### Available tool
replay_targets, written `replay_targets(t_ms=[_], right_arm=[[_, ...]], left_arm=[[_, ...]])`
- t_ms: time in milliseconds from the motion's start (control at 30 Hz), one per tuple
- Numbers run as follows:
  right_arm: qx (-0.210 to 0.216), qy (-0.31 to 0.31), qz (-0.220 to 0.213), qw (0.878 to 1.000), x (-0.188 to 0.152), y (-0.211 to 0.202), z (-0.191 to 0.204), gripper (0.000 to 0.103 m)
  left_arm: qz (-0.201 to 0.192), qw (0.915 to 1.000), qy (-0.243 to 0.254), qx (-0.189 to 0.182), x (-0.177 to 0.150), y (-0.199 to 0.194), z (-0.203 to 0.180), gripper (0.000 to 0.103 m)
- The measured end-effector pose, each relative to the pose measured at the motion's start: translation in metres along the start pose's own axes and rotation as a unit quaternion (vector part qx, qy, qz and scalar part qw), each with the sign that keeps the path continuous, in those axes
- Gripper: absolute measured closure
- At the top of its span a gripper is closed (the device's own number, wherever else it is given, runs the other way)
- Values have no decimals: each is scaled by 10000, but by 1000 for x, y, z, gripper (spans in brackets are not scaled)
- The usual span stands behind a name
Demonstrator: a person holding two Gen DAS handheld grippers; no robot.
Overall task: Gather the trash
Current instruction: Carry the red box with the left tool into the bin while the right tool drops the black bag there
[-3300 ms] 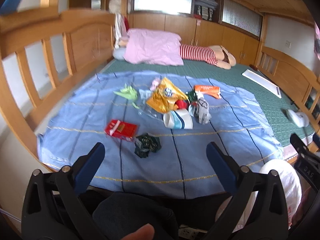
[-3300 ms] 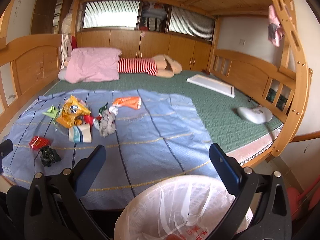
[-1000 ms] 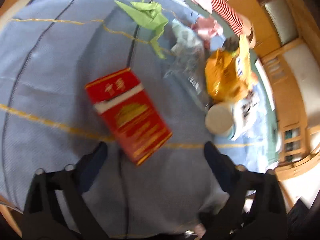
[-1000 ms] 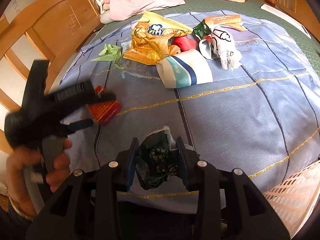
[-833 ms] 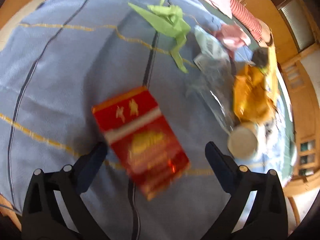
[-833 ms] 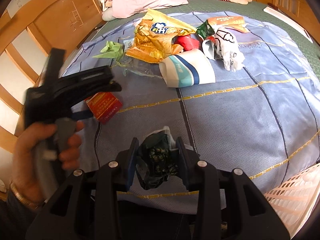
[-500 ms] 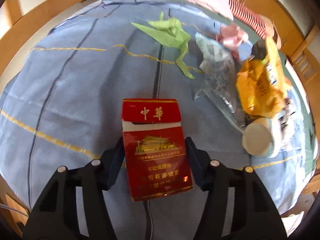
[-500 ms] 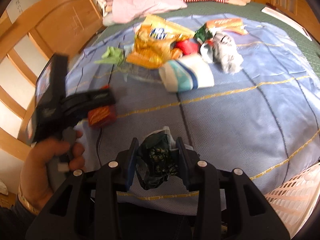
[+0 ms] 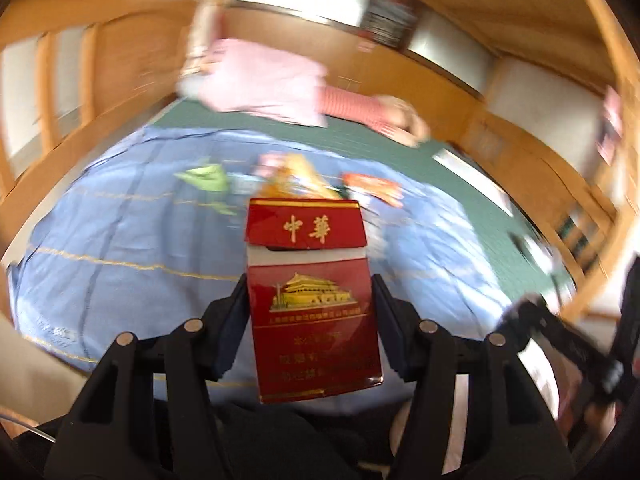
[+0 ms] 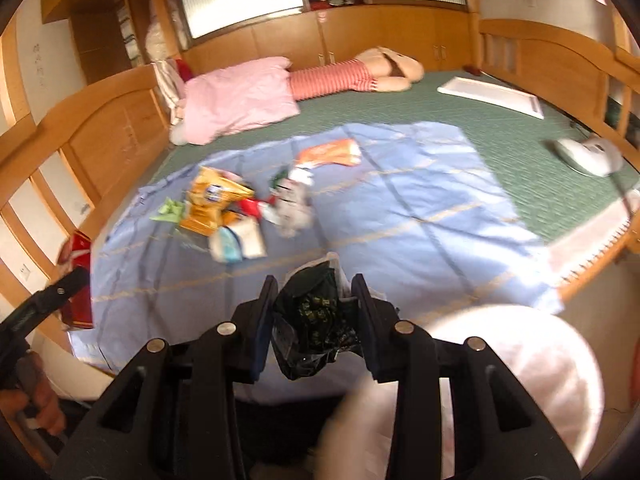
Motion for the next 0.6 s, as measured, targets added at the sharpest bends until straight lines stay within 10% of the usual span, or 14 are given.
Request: replay_targets(t_ms=[200,367,600], right_arm=[[-445,384,855,9946,-61,-1,-64,60],[-165,1251,923,9877,-89,-7,-97,36],[-1044,1937,-161,9754,-75,-62,-160,32]], left_arm=[[495,9894,972,-957,-44,-12,-86,44],[1074,9693,1430,-1687,-81,-6,-132,44],[2301,9069,1467,-3211,-130,27,-176,33]])
Point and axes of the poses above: each gripper's, at about its wrist camera, not at the fingertips, and y roughly the way its jaws point, z to its left, x to its top, the point moved 2 cm from there along y, roughly the way its jaws point, and after that the axes turned 8 degrees about -y, right-handed, at the moved point
